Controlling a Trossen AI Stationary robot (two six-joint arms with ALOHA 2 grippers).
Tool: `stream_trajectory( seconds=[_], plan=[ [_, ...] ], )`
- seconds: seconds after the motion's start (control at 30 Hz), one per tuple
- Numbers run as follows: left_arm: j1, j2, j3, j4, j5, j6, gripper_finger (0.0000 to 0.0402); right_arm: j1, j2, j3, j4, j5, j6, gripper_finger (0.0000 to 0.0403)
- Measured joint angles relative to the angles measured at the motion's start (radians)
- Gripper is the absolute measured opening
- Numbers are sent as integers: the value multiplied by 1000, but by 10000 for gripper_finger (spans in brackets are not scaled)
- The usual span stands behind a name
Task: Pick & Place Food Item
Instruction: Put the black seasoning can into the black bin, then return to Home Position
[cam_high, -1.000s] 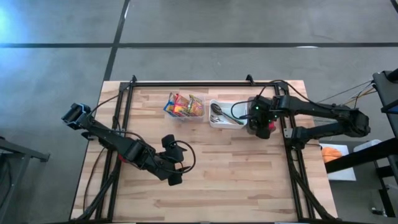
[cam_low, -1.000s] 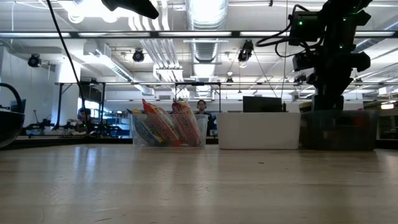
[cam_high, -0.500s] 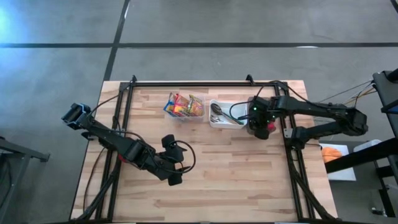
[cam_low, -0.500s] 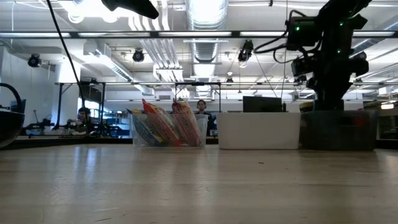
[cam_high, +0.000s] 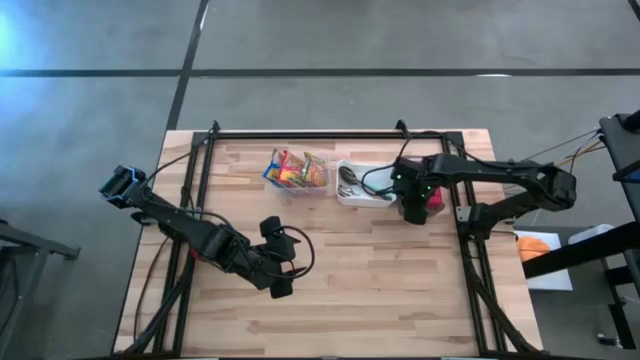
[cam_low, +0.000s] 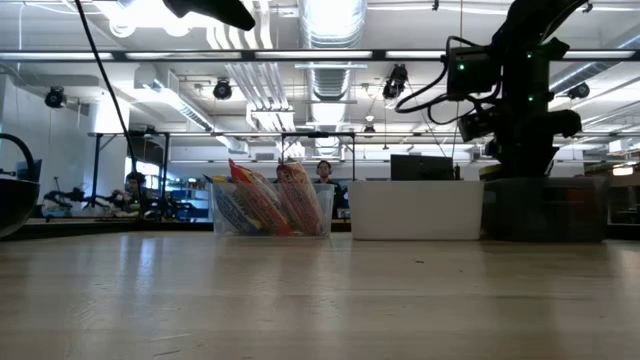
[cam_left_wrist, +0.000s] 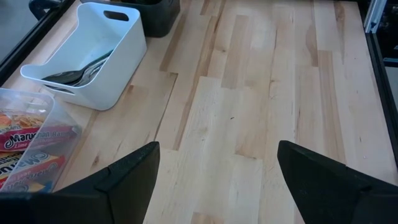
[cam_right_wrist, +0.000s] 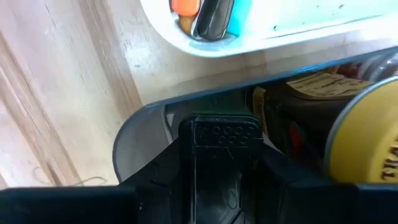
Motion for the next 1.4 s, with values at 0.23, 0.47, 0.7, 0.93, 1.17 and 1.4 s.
stream_trajectory(
  seconds=[0.23,0.47,0.7,0.93,1.17,1.4],
  plan=[
    [0,1,-23,13,1,-2,328,0,-15,-1,1,-3,66,159],
    [0,-2,-31,32,1,-3,328,0,-15,-1,-1,-7,136,255],
    [2,-5,-30,37,0,0,328,0,-20,25,-66,-56,150,319],
    [-5,-45,-51,74,-125,21,328,11,-125,76,-110,-86,189,354],
    [-8,-185,-251,234,-155,53,328,39,-365,100,-65,-86,290,359],
    [-8,-356,-529,634,59,308,328,87,-577,92,120,-86,435,360]
  ],
)
